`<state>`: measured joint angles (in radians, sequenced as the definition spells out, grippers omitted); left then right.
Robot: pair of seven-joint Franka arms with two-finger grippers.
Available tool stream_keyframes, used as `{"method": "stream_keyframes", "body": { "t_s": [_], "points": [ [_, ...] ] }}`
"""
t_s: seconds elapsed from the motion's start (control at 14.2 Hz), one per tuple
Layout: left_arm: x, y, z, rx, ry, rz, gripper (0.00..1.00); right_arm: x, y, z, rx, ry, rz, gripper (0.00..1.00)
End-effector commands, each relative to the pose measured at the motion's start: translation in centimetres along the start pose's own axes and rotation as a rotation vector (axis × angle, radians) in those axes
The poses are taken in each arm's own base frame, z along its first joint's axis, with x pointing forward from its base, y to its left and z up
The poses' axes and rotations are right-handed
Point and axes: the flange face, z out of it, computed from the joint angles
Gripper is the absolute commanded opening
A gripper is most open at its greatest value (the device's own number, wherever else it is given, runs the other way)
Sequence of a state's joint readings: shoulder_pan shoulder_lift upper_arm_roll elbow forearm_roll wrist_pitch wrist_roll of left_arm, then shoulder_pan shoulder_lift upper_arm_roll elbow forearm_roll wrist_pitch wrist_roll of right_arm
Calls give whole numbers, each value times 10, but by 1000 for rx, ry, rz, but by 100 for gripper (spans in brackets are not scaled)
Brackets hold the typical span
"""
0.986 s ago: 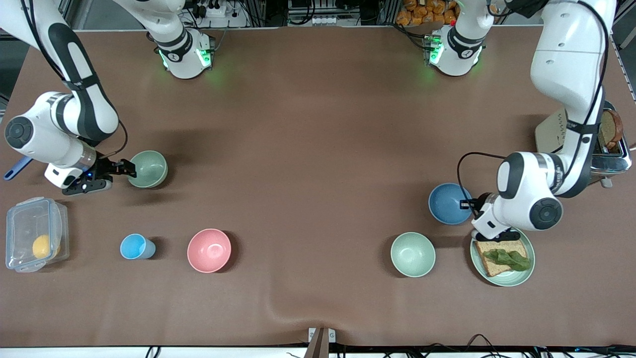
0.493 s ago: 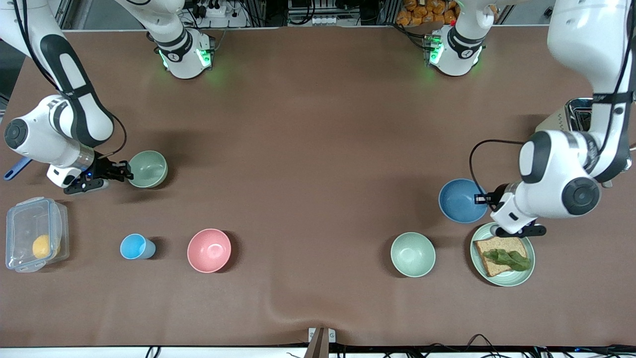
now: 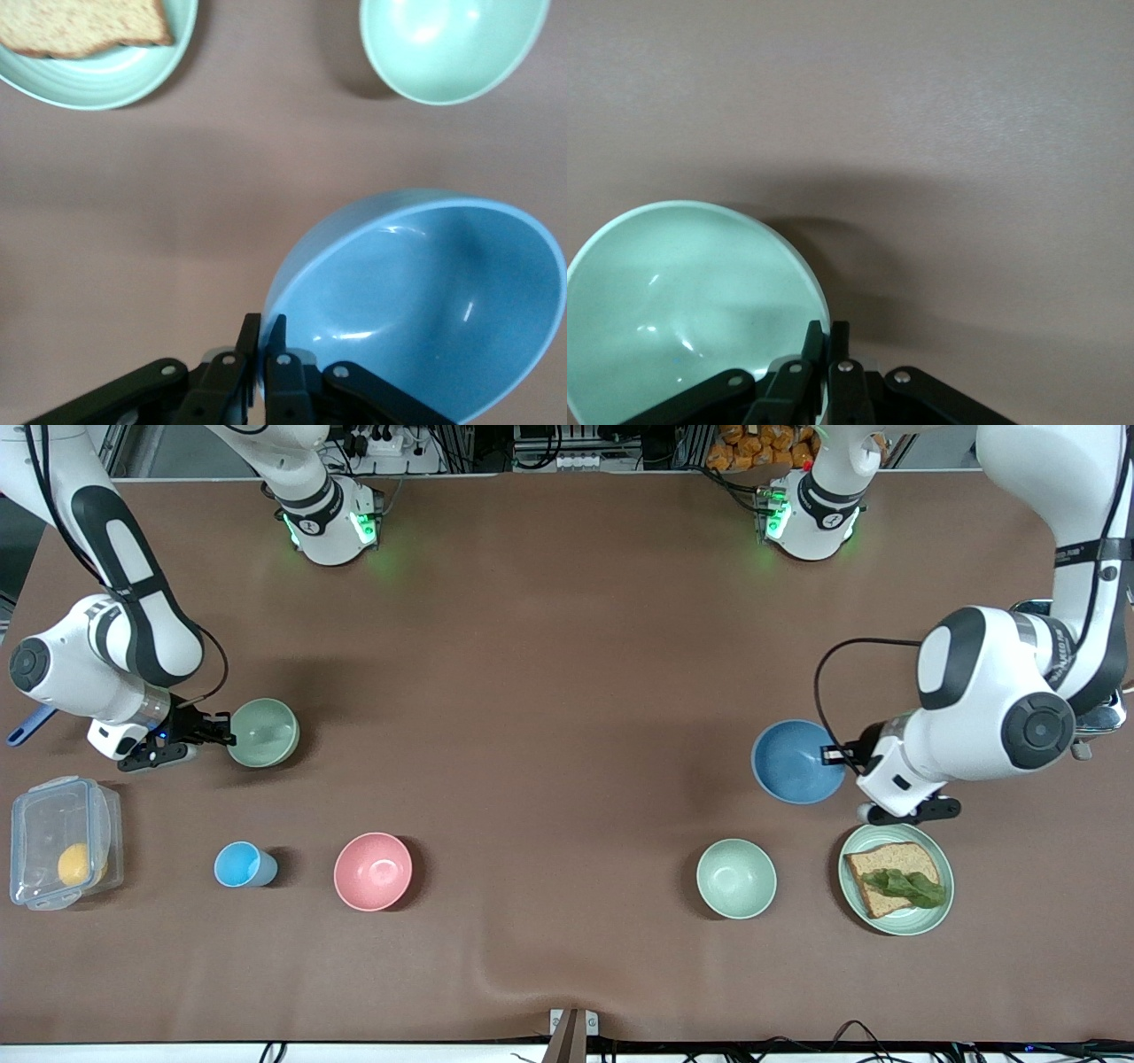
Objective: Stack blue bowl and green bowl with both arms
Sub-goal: 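Carry the green bowl with the right gripper toward the table middle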
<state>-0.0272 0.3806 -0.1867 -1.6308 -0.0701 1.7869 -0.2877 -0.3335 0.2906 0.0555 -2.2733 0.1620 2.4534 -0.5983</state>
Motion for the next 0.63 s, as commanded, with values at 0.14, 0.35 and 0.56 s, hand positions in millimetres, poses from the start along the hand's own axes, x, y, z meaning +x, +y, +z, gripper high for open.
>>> {"method": "stream_keyframes", "body": {
  "t_s": [0.14, 0.35, 0.56],
  "points": [
    [-21, 28, -8, -24, -9, -33, 0, 11, -41, -39, 67, 11, 53, 0],
    [-22, 29, -9, -37, -12, -36, 0, 19, -74, -56, 71, -2, 101, 0],
    [-22, 29, -9, -37, -13, -36, 0, 26, -109, -69, 67, -9, 147, 0]
  ]
}}
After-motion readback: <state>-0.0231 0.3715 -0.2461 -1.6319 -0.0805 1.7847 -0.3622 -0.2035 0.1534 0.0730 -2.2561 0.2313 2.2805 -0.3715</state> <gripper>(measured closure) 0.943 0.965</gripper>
